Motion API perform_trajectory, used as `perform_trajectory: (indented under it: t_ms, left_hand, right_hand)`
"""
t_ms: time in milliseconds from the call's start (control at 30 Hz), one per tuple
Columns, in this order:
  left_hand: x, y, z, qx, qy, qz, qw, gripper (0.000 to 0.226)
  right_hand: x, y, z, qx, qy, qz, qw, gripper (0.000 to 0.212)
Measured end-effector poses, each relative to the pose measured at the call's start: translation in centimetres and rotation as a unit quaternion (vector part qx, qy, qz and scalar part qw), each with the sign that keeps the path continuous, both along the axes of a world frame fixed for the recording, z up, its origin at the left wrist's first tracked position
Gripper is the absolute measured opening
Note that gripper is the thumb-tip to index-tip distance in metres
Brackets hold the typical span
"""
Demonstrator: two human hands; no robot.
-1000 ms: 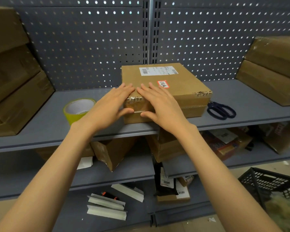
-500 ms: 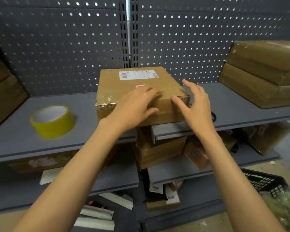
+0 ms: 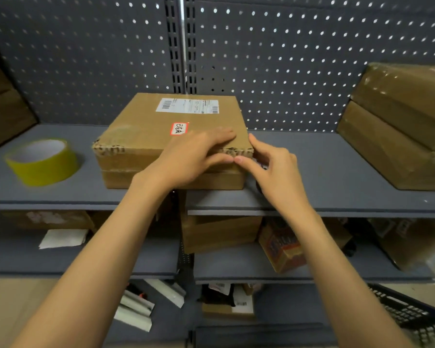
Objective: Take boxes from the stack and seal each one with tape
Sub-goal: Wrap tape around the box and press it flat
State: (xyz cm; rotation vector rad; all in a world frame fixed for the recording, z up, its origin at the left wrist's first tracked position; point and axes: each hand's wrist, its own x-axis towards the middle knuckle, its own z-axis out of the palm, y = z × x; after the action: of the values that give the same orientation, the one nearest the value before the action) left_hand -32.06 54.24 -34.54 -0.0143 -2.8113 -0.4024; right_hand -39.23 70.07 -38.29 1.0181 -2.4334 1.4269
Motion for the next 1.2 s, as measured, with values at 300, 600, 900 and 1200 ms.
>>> perform_trajectory:
  t_ms: [300,600,900,1200]
  left_hand:
    - [0.2,0.5,-0.3,-0.031,0.03,0.041,0.998,0.049]
    - [0.1,-0.2,0.2,-0.01,0.014,0.007,1.0,0.054]
    - [-0.2,-0.5,-0.5,0.014,0.053,0.011,0.998,0.055]
    - [-0.4,-0.7,-1.0,0.018,0.066,0.006,0.998,0.053]
  right_hand:
    - [-0.3,-0.2,-0.6,-0.046,-0.025,-0.005,0.999,0.053]
    - [-0.9,0.6,0.8,0.004,-0.046,0.047,0.998,0.049]
    - [-0.5,-0.4,1.3,0.032,0.089,0.028,0.995,0.02]
    - [-0.5,-0.3,-0.3,0.012,0.249,0.001,0.968,0.027]
